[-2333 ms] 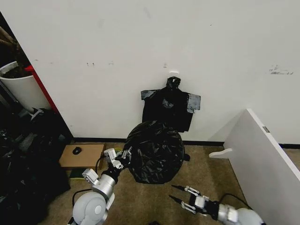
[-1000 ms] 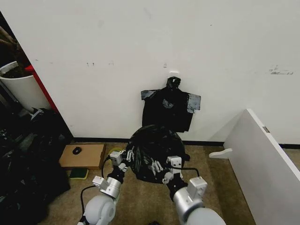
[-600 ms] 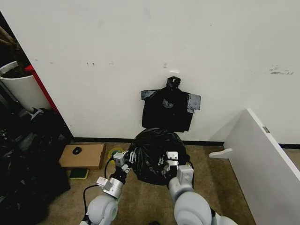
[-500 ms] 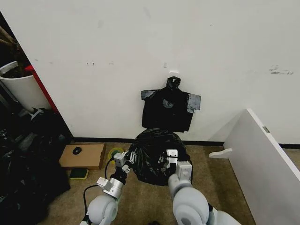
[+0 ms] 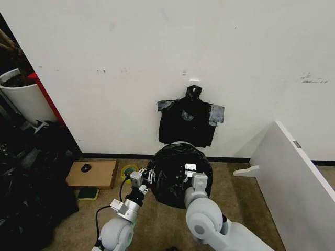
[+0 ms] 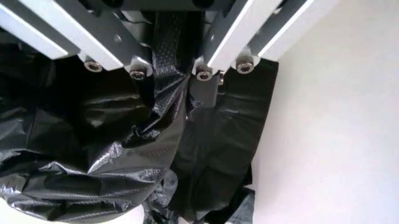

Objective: Place the garbage bag over the trash bin.

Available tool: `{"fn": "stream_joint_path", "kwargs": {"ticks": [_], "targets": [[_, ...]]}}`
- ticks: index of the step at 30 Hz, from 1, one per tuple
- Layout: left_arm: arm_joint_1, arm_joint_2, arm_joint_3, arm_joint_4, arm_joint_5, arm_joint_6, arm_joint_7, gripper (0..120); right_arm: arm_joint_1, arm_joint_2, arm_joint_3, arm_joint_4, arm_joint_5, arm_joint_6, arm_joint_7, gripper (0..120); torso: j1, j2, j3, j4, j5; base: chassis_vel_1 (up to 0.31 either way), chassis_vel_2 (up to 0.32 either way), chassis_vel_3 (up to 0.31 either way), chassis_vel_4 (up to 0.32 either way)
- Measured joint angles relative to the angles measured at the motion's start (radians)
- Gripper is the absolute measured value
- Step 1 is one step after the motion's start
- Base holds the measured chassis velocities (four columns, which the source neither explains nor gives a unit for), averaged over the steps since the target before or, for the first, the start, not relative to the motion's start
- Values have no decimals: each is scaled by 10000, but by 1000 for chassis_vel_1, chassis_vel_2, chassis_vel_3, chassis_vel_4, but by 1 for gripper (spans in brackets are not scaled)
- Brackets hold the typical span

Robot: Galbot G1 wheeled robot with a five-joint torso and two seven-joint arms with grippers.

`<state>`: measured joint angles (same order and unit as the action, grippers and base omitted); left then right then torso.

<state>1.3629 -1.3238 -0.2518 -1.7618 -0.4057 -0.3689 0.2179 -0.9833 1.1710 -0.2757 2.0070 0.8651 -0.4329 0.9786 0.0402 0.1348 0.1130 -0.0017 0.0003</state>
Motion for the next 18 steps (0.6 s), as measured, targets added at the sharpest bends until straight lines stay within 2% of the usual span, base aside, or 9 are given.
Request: {"fn": "stream_joint_path", "kwargs": {"ticks": [11, 18], "targets": [[17, -250, -8, 169, 225, -47, 81, 3, 401, 408, -70, -815, -112, 53, -261, 0, 0, 0, -1, 1, 0, 0, 0, 0, 0], [-28, -205, -222, 303, 223, -46, -69, 3, -178, -199, -28, 82, -465, 62, -623, 0, -1, 0, -2, -1, 0, 0, 0, 0, 0]]}}
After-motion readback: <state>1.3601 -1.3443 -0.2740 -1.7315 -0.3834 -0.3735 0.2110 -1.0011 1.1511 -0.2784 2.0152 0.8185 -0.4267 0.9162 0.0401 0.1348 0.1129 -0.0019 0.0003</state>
